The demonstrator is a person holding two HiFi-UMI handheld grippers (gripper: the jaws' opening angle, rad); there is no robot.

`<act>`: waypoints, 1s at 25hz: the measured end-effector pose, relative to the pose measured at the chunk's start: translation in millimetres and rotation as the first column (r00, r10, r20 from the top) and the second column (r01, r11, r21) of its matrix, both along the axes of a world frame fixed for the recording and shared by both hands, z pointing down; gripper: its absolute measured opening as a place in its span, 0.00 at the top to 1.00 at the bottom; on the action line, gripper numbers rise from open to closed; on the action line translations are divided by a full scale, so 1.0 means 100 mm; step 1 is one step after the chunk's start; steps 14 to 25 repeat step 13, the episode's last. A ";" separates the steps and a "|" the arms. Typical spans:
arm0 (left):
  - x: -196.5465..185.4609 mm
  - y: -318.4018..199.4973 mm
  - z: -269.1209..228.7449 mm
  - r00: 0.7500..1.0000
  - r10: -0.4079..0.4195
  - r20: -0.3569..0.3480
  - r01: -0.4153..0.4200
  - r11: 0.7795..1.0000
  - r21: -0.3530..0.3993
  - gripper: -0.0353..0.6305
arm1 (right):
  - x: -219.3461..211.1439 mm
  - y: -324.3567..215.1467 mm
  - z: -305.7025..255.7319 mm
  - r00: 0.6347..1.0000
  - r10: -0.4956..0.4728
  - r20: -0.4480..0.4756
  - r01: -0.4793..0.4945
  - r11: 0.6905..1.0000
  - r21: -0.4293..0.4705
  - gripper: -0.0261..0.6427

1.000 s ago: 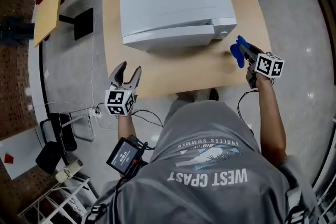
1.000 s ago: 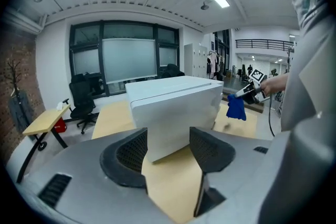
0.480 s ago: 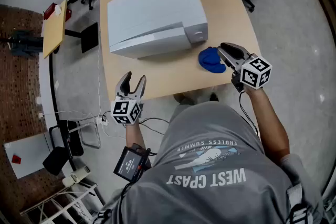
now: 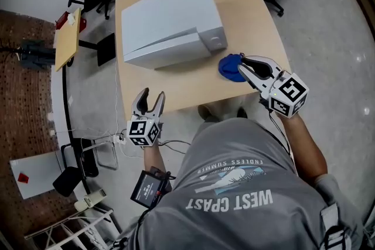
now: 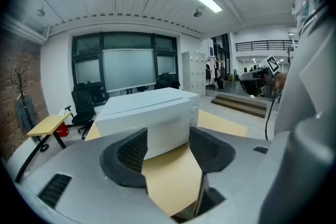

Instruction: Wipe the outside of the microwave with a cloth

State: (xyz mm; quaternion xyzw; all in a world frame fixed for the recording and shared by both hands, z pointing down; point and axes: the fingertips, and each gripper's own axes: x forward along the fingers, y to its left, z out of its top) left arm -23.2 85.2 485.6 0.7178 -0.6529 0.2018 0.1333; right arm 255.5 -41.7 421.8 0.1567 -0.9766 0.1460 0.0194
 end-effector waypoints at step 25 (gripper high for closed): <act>-0.26 0.88 0.13 0.999 -0.024 -0.024 0.024 1.000 0.001 0.55 | -0.12 0.64 -0.04 0.998 0.033 -0.051 -0.032 0.999 0.027 0.85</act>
